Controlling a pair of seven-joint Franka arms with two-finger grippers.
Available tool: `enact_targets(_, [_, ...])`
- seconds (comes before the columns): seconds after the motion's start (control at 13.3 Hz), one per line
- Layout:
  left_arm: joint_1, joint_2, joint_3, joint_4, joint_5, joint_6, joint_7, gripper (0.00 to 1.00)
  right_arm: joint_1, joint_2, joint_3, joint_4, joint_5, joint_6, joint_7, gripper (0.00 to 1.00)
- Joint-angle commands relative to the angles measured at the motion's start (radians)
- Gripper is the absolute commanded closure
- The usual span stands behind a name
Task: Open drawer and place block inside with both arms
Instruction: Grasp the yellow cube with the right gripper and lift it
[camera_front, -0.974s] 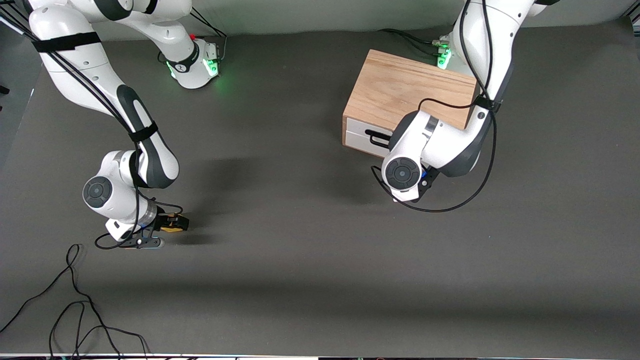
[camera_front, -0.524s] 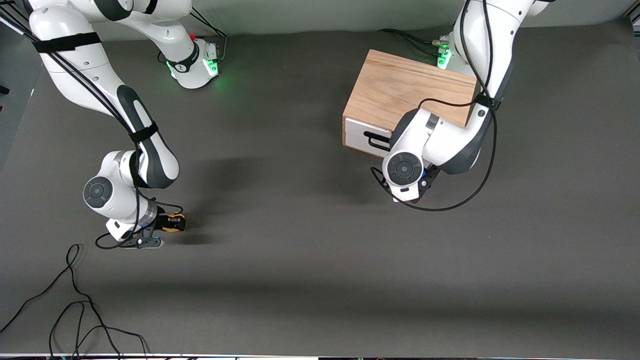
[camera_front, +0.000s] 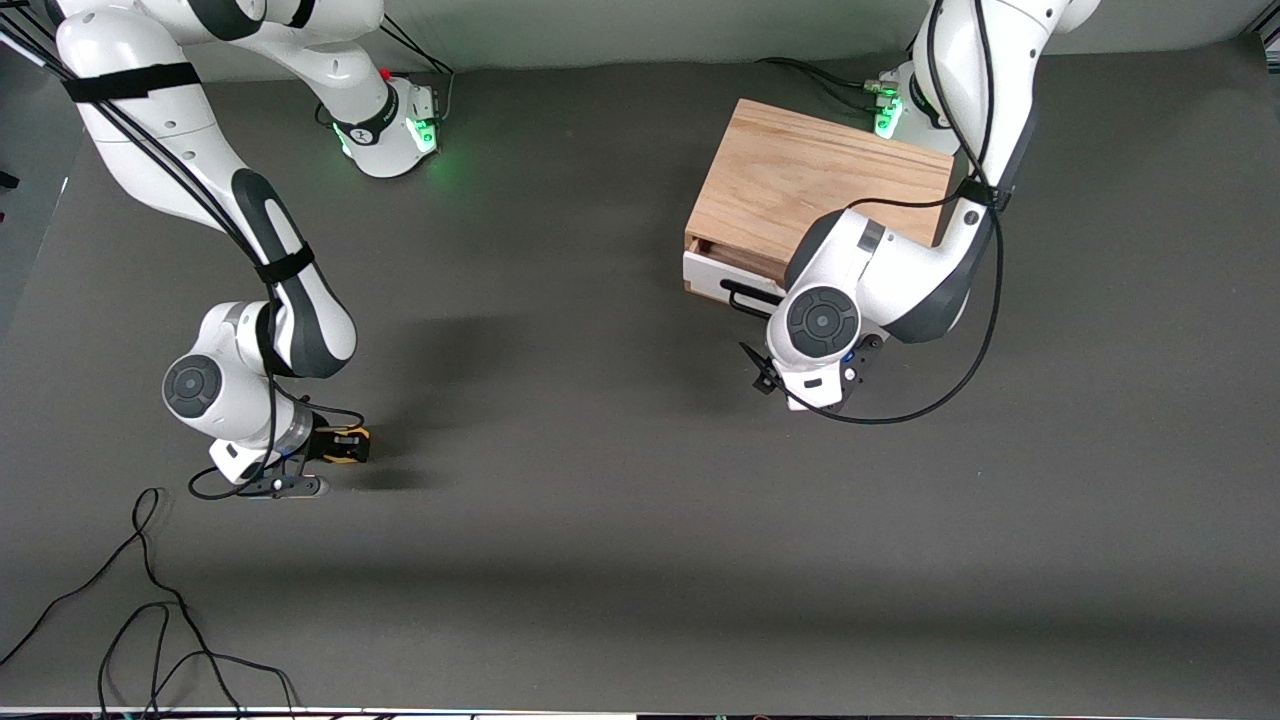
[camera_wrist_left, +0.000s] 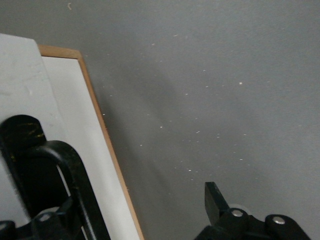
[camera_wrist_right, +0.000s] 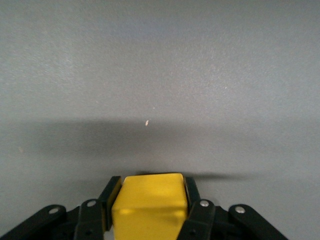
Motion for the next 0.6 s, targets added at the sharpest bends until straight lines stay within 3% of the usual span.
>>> enact_targets(0.0, [-0.003, 0.031, 0.005, -0.004, 0.014, 0.178, 0.011, 0.01, -0.001, -0.047, -0.003, 0.122, 0.015, -0.208, -0.004, 0.69])
enact_targets(0.37, [-0.002, 0.03, 0.01, 0.028, 0.019, 0.25, 0.057, 0.01, -0.022, -0.137, -0.007, 0.377, 0.014, -0.609, -0.004, 0.69])
enact_targets(0.52, [-0.003, 0.031, 0.012, 0.068, 0.021, 0.263, 0.059, 0.01, -0.022, -0.212, -0.019, 0.4, 0.014, -0.716, -0.004, 0.69])
